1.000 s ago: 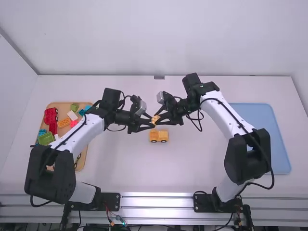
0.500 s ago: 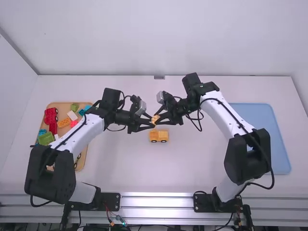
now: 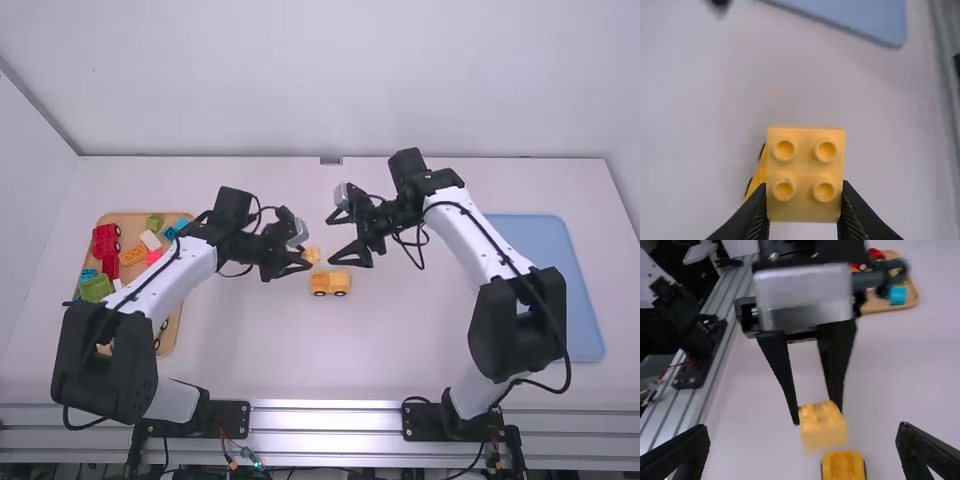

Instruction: Assemble lego blocks to make yellow taxi

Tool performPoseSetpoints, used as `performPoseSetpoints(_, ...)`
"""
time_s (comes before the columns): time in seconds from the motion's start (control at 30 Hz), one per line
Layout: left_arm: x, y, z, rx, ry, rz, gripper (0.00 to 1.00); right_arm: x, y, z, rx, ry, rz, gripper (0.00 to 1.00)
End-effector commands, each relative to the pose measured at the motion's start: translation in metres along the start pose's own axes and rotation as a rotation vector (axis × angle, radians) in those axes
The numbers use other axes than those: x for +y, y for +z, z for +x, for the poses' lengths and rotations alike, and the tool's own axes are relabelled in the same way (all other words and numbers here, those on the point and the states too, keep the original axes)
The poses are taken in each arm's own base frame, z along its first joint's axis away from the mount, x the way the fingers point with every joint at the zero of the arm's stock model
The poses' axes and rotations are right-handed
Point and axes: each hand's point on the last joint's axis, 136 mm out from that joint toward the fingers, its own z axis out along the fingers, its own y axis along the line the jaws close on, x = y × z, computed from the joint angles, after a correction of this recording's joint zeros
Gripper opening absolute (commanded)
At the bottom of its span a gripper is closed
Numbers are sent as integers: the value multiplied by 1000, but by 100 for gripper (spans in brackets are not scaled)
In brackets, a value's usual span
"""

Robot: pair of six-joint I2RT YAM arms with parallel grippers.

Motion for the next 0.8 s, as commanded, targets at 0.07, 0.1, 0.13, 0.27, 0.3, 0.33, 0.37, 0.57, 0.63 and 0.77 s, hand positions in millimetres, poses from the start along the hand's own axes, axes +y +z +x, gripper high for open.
performPoseSetpoints(0.07, 22, -1, 31, 189, 124, -109, 2, -32, -29, 2, -19, 132, 128, 98)
performPoseSetpoints(0.1, 21, 0, 39, 221, 163, -97, 2, -46, -36, 10, -1, 189, 192, 98)
performPoseSetpoints(0.13, 23, 2, 49, 259, 183, -94, 2, -61, -40, 19, 20, 259, 260, 98)
performPoseSetpoints(0.27, 36, 11, 74, 349, 204, -99, 2, -101, -51, 52, 87, 447, 495, 98)
performPoseSetpoints(0.3, 37, 14, 83, 375, 224, -84, 2, -105, -51, 59, 93, 468, 524, 98)
performPoseSetpoints(0.33, 37, 16, 87, 386, 237, -73, 2, -106, -50, 61, 94, 477, 530, 98)
performPoseSetpoints(0.37, 36, 18, 93, 399, 261, -52, 2, -106, -47, 64, 90, 486, 530, 98)
performPoseSetpoints(0.57, 39, 28, 123, 485, 356, 16, 2, -103, -38, 84, 89, 530, 526, 98)
performPoseSetpoints(0.63, 44, 31, 128, 494, 360, 8, 2, -102, -35, 88, 89, 529, 523, 98)
performPoseSetpoints(0.77, 48, 40, 136, 507, 362, 11, 2, -106, -35, 92, 52, 506, 564, 98)
